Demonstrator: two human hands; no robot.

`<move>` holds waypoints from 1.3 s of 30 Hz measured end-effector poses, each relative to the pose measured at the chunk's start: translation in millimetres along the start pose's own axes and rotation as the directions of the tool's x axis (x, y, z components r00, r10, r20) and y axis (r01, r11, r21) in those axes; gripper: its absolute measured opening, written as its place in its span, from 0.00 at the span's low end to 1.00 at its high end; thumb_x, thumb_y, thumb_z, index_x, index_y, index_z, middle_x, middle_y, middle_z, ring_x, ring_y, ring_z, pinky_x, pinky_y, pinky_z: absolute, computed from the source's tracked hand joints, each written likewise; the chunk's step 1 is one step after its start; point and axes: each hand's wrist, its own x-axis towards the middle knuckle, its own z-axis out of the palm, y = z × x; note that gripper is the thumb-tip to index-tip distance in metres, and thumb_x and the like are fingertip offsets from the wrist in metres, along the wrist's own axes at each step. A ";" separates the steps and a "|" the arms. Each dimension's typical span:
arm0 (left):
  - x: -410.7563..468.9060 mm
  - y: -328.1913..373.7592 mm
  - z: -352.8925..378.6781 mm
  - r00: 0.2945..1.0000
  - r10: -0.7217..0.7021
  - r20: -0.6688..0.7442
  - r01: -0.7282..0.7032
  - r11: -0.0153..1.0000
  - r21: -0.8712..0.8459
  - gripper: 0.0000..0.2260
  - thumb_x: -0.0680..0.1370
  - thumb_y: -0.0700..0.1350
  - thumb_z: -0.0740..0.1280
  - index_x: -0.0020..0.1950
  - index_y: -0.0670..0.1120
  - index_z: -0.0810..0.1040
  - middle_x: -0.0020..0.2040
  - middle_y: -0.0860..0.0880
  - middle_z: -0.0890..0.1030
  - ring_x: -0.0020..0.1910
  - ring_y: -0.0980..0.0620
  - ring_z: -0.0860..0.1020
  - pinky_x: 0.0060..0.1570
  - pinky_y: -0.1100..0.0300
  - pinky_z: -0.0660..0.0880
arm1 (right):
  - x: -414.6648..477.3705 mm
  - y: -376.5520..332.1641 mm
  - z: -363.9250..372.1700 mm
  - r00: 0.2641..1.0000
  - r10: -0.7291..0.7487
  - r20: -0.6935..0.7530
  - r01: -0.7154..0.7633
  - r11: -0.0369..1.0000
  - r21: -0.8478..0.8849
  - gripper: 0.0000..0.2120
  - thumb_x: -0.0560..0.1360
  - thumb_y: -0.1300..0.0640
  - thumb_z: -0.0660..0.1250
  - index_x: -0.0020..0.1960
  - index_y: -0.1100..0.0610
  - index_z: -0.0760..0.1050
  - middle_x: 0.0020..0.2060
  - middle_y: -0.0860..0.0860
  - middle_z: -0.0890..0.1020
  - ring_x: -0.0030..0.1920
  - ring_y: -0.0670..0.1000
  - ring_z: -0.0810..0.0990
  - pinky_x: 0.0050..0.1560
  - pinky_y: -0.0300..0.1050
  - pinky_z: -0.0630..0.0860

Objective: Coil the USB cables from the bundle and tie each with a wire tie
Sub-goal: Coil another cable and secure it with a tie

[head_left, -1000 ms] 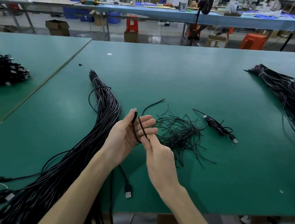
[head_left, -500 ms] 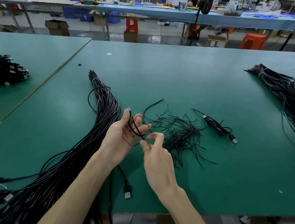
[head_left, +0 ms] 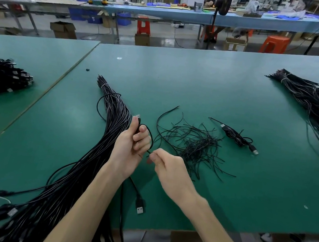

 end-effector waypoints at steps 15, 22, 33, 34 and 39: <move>-3.5 -5.4 2.3 0.988 0.118 0.097 -0.152 0.839 0.522 0.29 0.79 0.65 0.64 0.27 0.48 0.63 0.21 0.52 0.59 0.21 0.53 0.55 0.24 0.60 0.53 | 53.5 -41.9 -85.6 0.994 -0.018 0.111 0.085 0.765 -0.638 0.24 0.71 0.35 0.74 0.33 0.51 0.68 0.29 0.48 0.76 0.36 0.52 0.73 0.40 0.44 0.61; 1.1 -17.3 5.6 0.958 0.233 0.167 -0.279 0.627 0.727 0.32 0.86 0.60 0.55 0.27 0.46 0.76 0.25 0.41 0.78 0.21 0.47 0.73 0.24 0.63 0.66 | 50.1 -47.3 -60.2 0.991 -0.050 -0.124 -0.011 0.892 -0.451 0.17 0.80 0.44 0.68 0.41 0.57 0.76 0.35 0.52 0.81 0.42 0.59 0.79 0.49 0.51 0.72; 8.0 -14.8 -9.8 0.966 0.245 -0.080 -0.174 0.849 0.499 0.30 0.84 0.62 0.57 0.39 0.43 0.87 0.42 0.44 0.86 0.41 0.47 0.84 0.41 0.57 0.79 | 30.8 -50.7 -10.7 0.999 0.028 -0.028 -0.034 0.968 -0.250 0.14 0.86 0.54 0.55 0.48 0.57 0.76 0.41 0.58 0.84 0.43 0.62 0.81 0.50 0.58 0.79; 7.8 -14.8 -11.0 0.977 0.194 -0.084 -0.139 0.889 0.436 0.31 0.84 0.63 0.57 0.45 0.40 0.88 0.49 0.39 0.87 0.49 0.43 0.86 0.46 0.57 0.82 | 27.7 -48.7 -7.1 1.000 0.028 -0.011 -0.030 0.960 -0.277 0.14 0.86 0.54 0.56 0.47 0.57 0.75 0.40 0.58 0.84 0.42 0.62 0.81 0.49 0.58 0.78; 9.0 -14.5 -11.9 0.994 0.080 -0.073 -0.063 0.974 0.217 0.30 0.82 0.62 0.60 0.55 0.34 0.82 0.56 0.34 0.84 0.57 0.38 0.84 0.49 0.55 0.82 | 19.1 -41.2 -0.3 0.999 0.027 -0.040 -0.036 0.967 -0.252 0.16 0.86 0.52 0.57 0.43 0.56 0.75 0.34 0.52 0.83 0.37 0.55 0.80 0.47 0.56 0.79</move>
